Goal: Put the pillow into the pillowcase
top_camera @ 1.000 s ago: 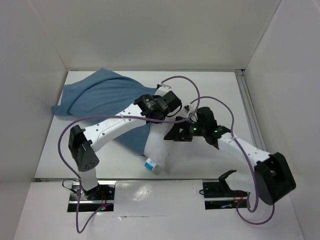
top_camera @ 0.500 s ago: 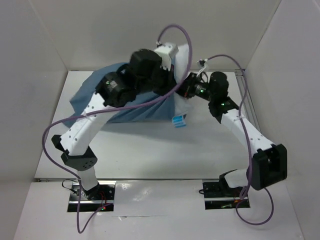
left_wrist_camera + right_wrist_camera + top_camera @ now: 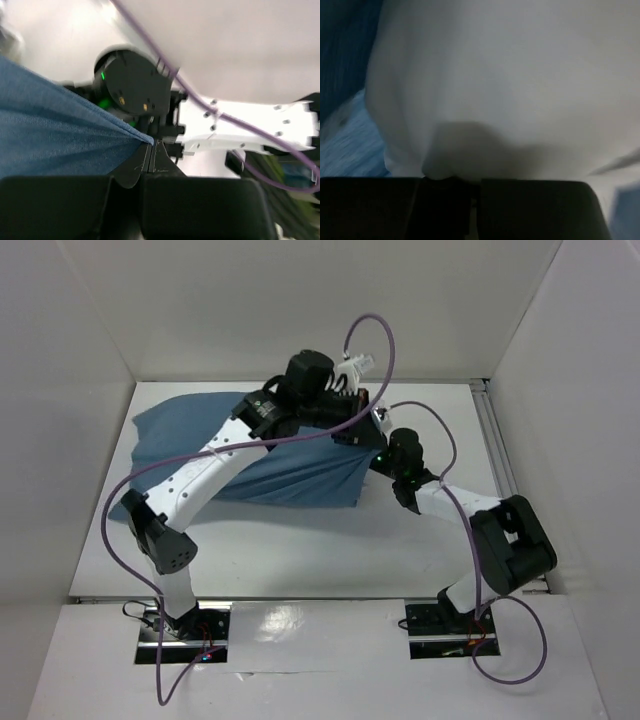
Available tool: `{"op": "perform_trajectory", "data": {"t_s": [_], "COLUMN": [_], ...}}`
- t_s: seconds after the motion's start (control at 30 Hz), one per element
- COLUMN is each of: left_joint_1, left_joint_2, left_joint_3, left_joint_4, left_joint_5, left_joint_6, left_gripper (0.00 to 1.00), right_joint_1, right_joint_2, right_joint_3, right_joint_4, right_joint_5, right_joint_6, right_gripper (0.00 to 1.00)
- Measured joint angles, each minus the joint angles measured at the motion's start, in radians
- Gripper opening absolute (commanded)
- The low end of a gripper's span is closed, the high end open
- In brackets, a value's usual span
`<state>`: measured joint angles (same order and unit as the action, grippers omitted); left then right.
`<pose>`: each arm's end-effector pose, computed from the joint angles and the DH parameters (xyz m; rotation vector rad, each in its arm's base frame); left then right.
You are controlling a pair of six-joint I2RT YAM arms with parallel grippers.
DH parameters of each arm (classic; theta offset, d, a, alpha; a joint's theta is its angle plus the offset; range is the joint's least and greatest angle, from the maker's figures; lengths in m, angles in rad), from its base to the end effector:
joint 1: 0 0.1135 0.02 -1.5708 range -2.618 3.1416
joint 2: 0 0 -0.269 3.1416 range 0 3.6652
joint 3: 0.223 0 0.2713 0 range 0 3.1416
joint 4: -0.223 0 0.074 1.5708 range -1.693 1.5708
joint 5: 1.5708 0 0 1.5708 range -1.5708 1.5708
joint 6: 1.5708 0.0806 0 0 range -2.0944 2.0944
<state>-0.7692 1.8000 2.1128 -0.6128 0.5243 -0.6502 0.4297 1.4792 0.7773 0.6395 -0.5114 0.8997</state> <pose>0.2965 -0.3432 0.4715 0.5306 2.0366 -1.4123 0.3292 0.1942 0.2474 -0.0107 1.8302 1.3957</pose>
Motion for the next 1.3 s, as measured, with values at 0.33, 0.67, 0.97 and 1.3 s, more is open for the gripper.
{"op": "perform_trajectory", "data": {"t_s": [0.33,0.67,0.97,1.3], "left_joint_1": [-0.002,0.044,0.198,0.248], "left_joint_2": [0.012,0.012,-0.002,-0.012], "left_joint_3": [-0.181,-0.132,-0.052,-0.097], "left_joint_4": [0.159,0.088,-0.017,-0.040], "left_joint_5": [0.093,0.152,0.143,0.105], "left_joint_6": [-0.095,-0.035,0.076,0.136], "left_gripper": [0.00,1.00,0.33,0.47], "right_joint_1": [-0.024,-0.010,-0.155,-0.219], "right_joint_2": [0.043,-0.146,-0.538,-0.504], "right_joint_3": [-0.050,-0.090,-0.023,-0.017], "right_joint_4": [0.004,-0.334,-0.885,-1.012], "right_joint_5": [0.003,0.109,0.313,0.332], "right_joint_6": [0.080,-0.028,-0.230,-0.253], "right_gripper": [0.00,0.79,0.59,0.00]}}
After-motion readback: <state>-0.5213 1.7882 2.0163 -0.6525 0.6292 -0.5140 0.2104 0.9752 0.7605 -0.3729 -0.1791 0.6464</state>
